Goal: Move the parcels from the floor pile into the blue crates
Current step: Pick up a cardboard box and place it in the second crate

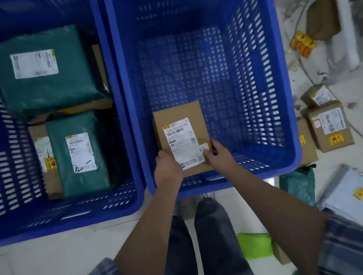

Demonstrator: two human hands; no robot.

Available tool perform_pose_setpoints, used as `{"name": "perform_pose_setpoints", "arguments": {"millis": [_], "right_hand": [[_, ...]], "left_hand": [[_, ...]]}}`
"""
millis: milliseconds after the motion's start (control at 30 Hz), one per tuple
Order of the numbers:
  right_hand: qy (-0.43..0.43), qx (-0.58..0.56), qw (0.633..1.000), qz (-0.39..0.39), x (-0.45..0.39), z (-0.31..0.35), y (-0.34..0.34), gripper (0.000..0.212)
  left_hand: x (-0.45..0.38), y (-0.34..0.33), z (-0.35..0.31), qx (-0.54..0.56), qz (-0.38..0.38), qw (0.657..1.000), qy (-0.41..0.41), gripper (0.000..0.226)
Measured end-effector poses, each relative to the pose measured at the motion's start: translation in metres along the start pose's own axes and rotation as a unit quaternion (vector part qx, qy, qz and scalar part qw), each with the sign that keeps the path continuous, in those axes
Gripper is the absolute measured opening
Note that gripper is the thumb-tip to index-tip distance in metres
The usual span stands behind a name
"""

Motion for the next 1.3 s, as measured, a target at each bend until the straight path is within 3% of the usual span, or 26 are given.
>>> {"name": "perform_pose_setpoints", "arguments": {"millis": [200,400,600,733,833,1000,1067,1100,1133,1200,1300], "right_hand": [[-0.01,0.04,0.999,0.031,-0.033,-0.018,-0.032,0.049],[-0.012,0.073,0.997,0.024,-0.045,-0.021,-0.044,0.051],[0.021,0.16,0.986,0.047,-0.046,-0.02,-0.044,0.049],[0.025,0.185,0.981,0.046,-0.048,-0.013,-0.044,0.052],[-0.009,0.228,0.969,0.095,-0.048,-0.016,-0.048,0.058],[-0.072,0.183,0.974,0.113,-0.033,-0.022,-0.046,0.043],[-0.051,0.21,0.971,0.106,-0.021,-0.022,-0.039,0.038],[-0.036,0.229,0.968,0.098,-0.014,-0.022,-0.033,0.037],[-0.024,0.239,0.967,0.083,-0.006,-0.023,-0.025,0.036],[-0.009,0.209,0.977,0.038,0.013,-0.026,-0.006,0.032],[0.075,0.116,0.986,-0.093,0.043,-0.028,0.031,0.025]], "left_hand": [[-0.029,-0.023,0.014,-0.081,-0.021,0.996,0.027,0.061],[-0.036,-0.038,0.015,-0.274,-0.034,0.96,-0.04,0.086],[-0.046,-0.042,0.002,-0.42,-0.014,0.902,-0.097,0.082],[-0.05,-0.042,-0.006,-0.412,0.02,0.908,-0.072,0.086],[-0.052,-0.042,-0.008,-0.413,0.041,0.907,-0.068,0.089],[-0.043,-0.033,0.0,-0.366,0.106,0.922,-0.067,0.078],[-0.035,-0.031,0.006,-0.316,0.146,0.935,-0.063,0.057],[-0.03,-0.031,0.009,-0.29,0.161,0.941,-0.068,0.036],[-0.024,-0.03,0.012,-0.274,0.174,0.943,-0.073,0.019],[-0.01,-0.03,0.017,-0.275,0.19,0.939,-0.086,0.026],[0.007,-0.023,0.016,-0.303,0.143,0.935,-0.12,0.02]]}}
Point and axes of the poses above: each hand's wrist, its own x-axis away from the middle knuckle, its own y-axis out of the back of the hand, z = x × y, the point moved 5 cm from there along -x, towards the middle knuckle, and after that the axes turned 7 degrees about -z, right-handed, at the moved point
